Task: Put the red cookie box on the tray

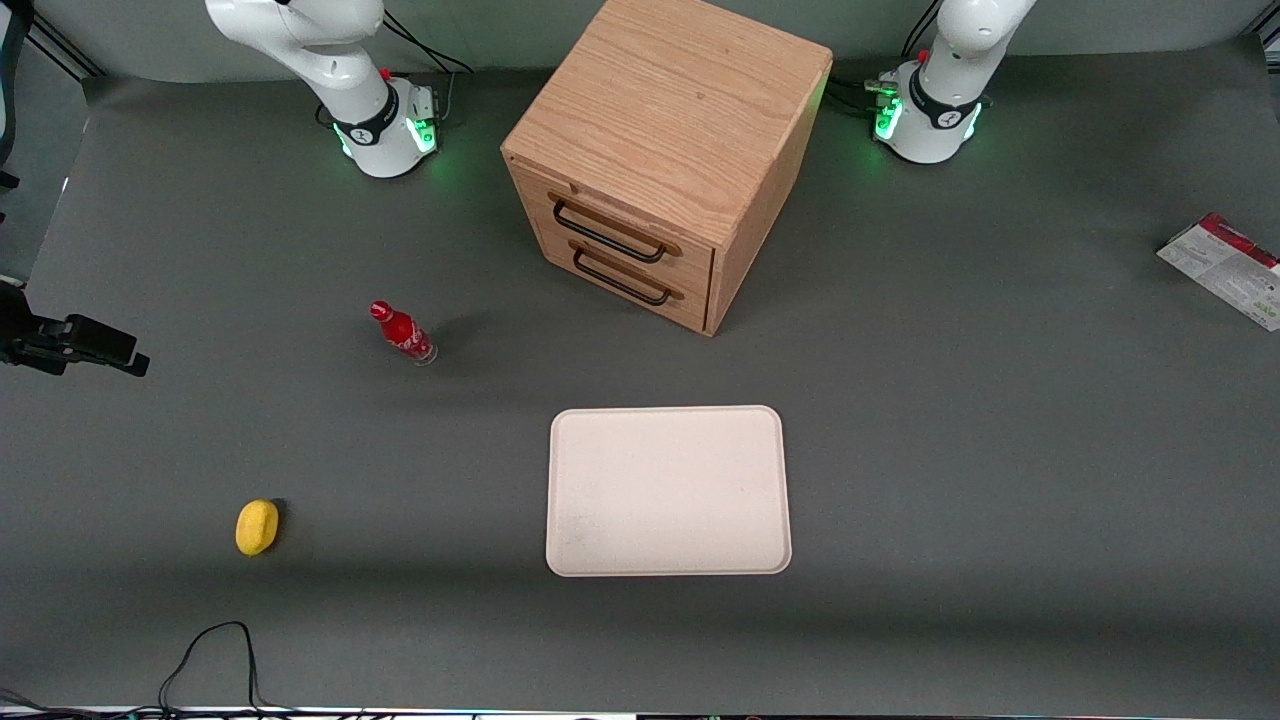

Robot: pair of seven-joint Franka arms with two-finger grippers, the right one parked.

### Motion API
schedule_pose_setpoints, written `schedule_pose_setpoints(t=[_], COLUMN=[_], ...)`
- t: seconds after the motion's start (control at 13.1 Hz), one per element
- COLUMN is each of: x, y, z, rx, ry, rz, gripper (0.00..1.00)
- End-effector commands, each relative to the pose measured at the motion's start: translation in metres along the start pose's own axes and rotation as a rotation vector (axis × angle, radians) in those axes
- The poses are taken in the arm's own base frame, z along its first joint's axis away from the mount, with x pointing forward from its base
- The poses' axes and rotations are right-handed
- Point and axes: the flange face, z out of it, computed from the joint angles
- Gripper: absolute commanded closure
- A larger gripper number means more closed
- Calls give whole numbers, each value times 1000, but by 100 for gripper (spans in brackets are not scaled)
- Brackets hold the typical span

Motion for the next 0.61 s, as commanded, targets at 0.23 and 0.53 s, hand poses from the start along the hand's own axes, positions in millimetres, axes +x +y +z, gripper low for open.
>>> schedule_pose_setpoints(t=[0.23, 0.53], x=[3, 1], y=[16, 16], z=[31, 38], rx=[-11, -10], ry=[6, -6], rz=[0, 9], gripper=[0, 4])
